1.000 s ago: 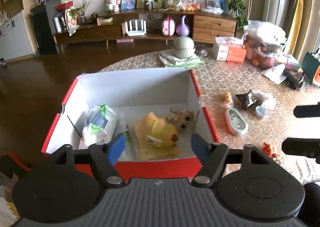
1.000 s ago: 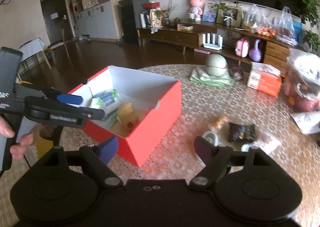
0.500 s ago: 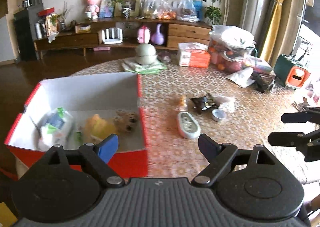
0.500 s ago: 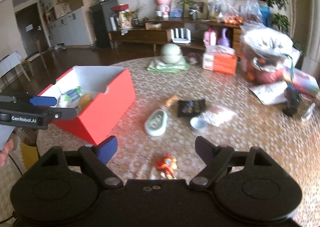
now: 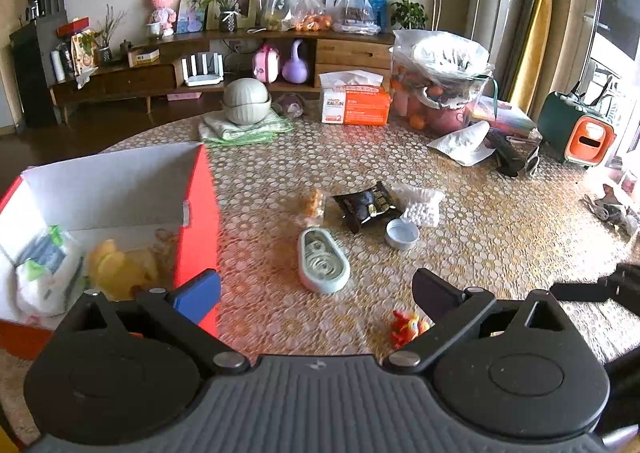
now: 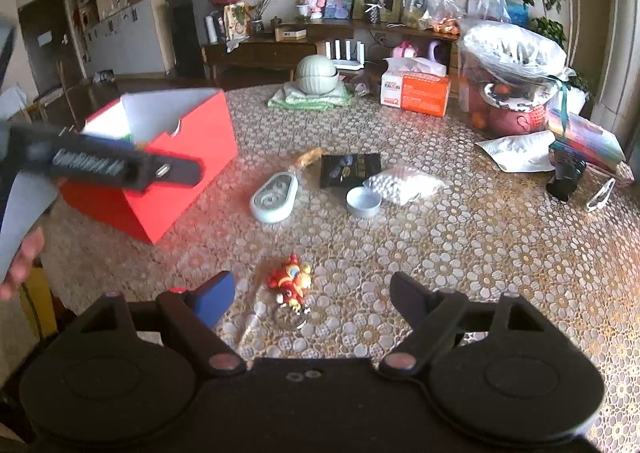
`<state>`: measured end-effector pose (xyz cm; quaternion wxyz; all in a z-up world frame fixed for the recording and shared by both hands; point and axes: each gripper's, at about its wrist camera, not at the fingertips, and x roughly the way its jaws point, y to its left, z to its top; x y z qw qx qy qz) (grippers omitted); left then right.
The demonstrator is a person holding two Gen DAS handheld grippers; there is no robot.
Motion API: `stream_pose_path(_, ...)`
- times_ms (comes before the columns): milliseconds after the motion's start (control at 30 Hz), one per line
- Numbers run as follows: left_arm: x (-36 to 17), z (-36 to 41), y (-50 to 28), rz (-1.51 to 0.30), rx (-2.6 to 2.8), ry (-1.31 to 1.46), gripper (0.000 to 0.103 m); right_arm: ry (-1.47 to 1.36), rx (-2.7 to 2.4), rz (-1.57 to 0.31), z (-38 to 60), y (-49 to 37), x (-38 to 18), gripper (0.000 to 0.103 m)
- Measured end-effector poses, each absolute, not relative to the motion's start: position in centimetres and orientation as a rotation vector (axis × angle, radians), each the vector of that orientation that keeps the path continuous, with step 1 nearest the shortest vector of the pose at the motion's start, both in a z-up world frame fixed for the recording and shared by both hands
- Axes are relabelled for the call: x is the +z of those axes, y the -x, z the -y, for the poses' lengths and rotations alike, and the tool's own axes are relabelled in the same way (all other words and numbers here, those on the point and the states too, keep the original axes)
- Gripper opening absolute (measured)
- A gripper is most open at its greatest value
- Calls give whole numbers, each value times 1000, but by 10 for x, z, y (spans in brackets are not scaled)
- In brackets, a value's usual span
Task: Organize objects
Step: 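Move the left tool to the tape dispenser while the right tool reaches the red dragon toy, then grasp the grey-green tape dispenser with the left gripper while the right gripper grasps the dragon toy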
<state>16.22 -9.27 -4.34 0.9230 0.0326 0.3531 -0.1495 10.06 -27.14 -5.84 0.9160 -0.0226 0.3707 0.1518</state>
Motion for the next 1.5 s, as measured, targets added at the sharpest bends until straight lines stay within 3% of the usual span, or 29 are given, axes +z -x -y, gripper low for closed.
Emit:
stream_pose_path(533,-100,144,-225,-799,-313,-127,103,121,343,-780,251,-121,-107,84)
stream_pose_path(1333,-151,135,-266,-823,-227,-134,101,140,387,-797,228,-155,-131,81)
stream_pose_path(1433,-150,135,-266,-813,-226,-129,96,135,388,-800,228,-156,-133,77)
stream_pose_path(1467,-151,136,-266,-814,-233,-127,91,132,389,-806,228,-157,-133,72)
stream_pose_path(1500,-151,136,-266,-816,-238,-129,85,129,388,-814,228,-158,-134,60)
